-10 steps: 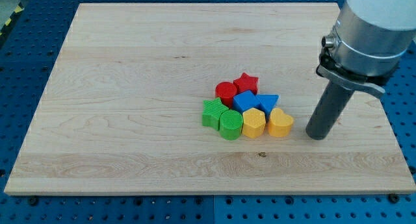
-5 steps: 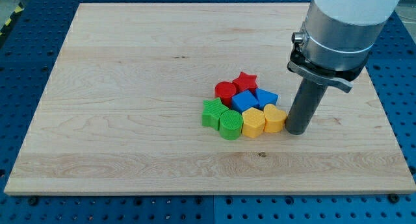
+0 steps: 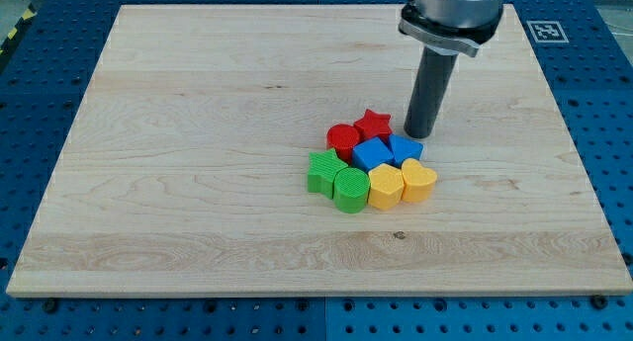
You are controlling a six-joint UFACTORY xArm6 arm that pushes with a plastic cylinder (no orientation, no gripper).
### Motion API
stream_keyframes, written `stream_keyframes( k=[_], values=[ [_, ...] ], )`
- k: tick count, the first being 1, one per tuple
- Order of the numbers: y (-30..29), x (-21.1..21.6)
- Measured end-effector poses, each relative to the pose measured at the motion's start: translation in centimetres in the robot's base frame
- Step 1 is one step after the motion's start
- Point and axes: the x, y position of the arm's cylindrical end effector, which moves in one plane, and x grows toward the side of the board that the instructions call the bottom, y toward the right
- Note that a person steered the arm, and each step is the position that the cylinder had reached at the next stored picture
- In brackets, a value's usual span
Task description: Arrange the group of blocks
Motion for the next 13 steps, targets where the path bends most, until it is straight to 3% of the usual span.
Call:
stream_keyframes(
  k=[3, 7, 11, 13],
  values=[
    [-2.0, -0.2],
    [0.5, 0.7],
    [3.9, 6.0],
    [4.0, 11.1]
  ],
)
